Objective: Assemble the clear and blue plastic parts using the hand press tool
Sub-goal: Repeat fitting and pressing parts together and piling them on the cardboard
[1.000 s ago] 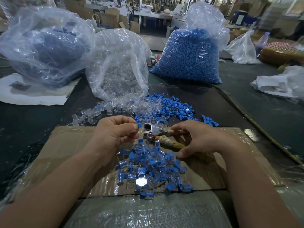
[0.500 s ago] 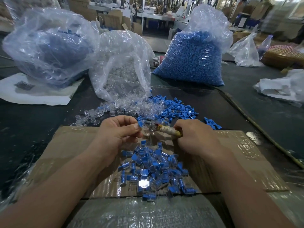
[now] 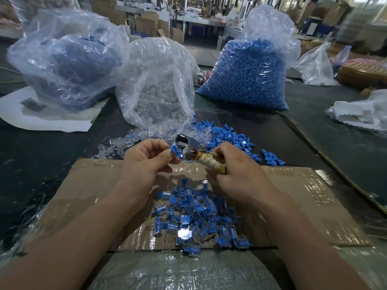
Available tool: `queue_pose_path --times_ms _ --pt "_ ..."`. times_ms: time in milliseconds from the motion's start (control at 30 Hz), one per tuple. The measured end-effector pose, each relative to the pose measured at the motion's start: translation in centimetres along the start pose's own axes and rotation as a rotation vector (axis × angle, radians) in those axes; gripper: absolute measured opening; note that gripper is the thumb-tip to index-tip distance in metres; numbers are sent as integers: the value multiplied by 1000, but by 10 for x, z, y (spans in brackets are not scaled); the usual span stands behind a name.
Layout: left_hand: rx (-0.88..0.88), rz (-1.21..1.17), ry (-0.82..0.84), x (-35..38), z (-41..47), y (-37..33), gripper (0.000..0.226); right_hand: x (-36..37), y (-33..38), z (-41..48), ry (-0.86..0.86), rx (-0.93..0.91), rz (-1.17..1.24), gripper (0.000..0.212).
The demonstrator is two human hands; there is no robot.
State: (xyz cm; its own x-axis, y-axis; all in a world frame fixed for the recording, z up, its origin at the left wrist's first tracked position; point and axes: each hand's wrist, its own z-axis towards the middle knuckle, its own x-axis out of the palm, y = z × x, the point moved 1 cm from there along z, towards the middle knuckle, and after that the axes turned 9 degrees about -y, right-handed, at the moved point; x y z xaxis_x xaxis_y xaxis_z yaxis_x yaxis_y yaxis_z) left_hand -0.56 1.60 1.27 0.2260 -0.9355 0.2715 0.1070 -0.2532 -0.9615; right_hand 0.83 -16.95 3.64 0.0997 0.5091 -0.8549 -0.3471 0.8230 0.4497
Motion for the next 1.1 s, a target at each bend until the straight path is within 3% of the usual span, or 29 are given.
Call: queue_pose_path --times_ms 533,1100 --pt "101 118 -35 8 -8 -6 9 3 5 -1 73 -31 -54 21" --pt "139 143 -62 7 -7 -5 12 9 7 1 -2 -80 -112 21"
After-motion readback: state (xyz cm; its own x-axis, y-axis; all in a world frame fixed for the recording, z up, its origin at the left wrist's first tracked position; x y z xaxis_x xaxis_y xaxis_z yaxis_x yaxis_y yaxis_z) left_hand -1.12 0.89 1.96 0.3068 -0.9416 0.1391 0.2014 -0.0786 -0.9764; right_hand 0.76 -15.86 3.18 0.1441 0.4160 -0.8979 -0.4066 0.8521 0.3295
